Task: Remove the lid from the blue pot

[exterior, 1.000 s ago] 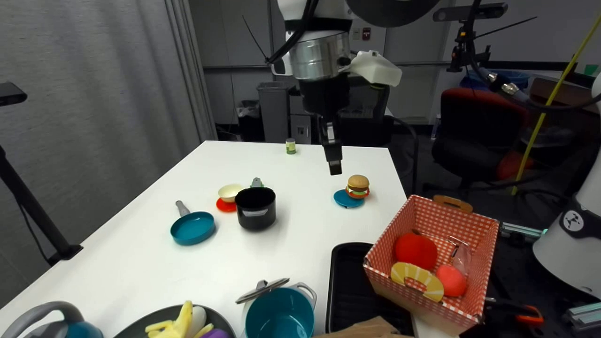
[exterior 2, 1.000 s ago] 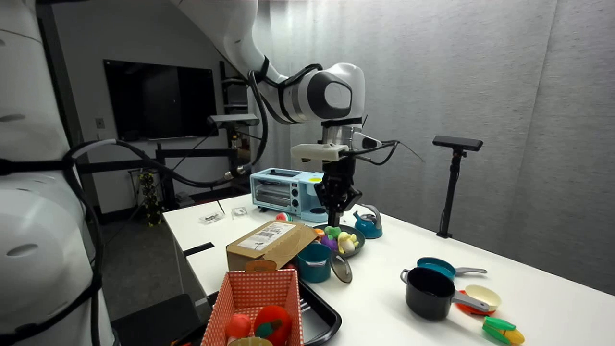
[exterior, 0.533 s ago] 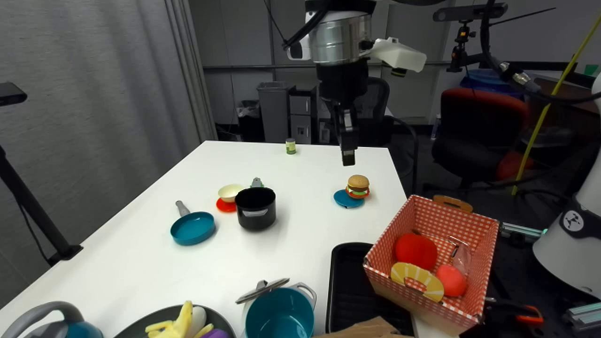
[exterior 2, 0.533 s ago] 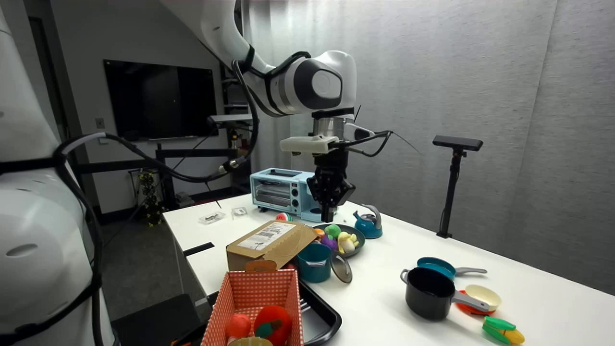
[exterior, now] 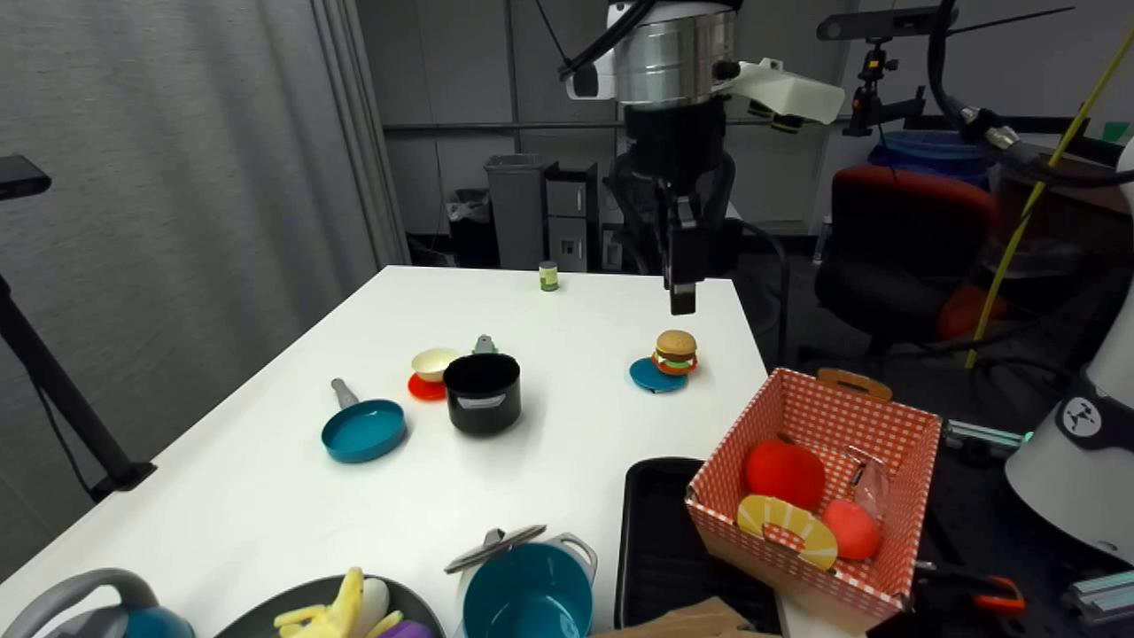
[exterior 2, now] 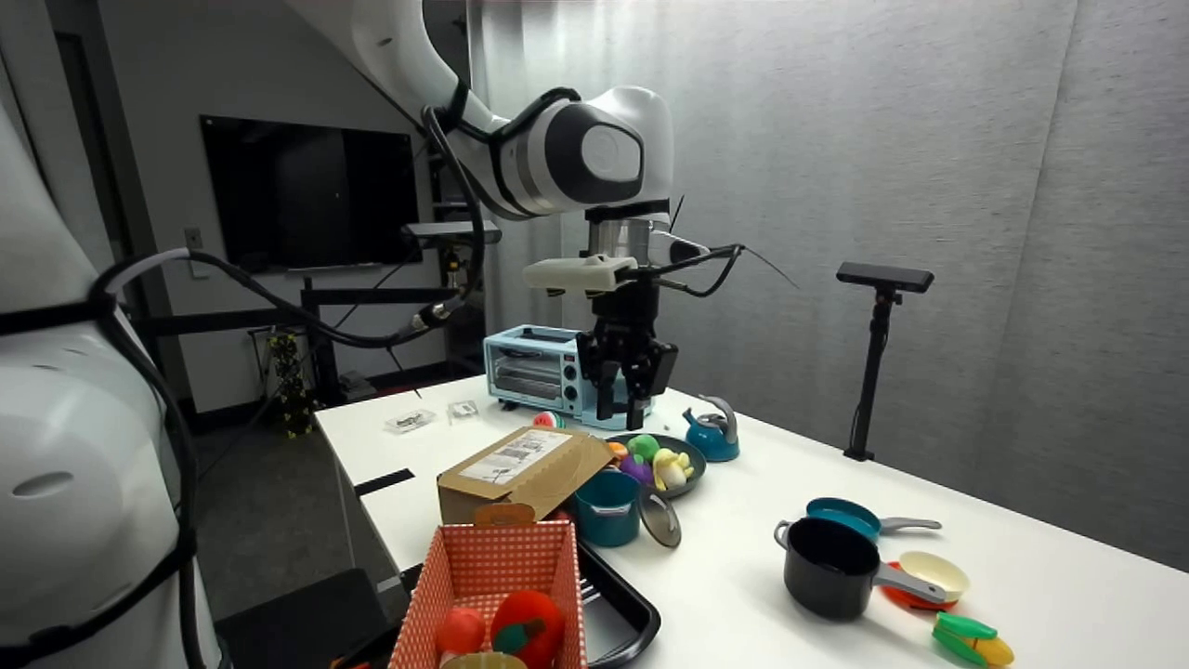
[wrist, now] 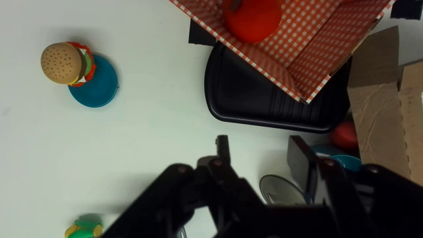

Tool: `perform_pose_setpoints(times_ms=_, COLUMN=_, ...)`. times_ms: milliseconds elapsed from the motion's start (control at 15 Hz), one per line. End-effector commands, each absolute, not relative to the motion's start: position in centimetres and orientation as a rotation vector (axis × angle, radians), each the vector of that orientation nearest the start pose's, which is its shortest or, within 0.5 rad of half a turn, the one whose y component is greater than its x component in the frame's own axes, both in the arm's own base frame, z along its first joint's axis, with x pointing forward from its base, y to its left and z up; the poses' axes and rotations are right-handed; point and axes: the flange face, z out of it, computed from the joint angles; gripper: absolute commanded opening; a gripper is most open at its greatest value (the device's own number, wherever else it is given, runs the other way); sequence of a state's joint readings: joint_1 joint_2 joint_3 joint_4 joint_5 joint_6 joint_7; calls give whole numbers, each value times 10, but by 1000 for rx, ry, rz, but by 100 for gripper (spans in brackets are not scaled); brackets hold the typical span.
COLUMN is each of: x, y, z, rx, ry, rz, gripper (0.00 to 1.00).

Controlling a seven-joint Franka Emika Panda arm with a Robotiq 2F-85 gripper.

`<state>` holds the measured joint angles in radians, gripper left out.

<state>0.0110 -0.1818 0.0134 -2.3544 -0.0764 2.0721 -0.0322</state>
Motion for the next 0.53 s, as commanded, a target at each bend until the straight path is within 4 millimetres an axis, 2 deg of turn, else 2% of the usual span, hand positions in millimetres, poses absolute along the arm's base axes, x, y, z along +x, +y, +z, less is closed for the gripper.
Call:
perform_pose_setpoints(times_ms=0, x=451, y=10, z=402, rx=-3204, ry=-129, rz=137, gripper=81)
perform_pose_setpoints(times_ms=133, x=450, y=11, z=403, rx=-3203, ry=-138, rz=138, gripper=97)
perform_pose_setpoints(times_ms=200, x=450, y=11, z=404, rx=-3203, ry=-140, rz=135, gripper=100)
perform_pose_setpoints(times_ms=467, x=449, y=10, z=408, rx=-3204, ry=-139, rz=123, gripper=100)
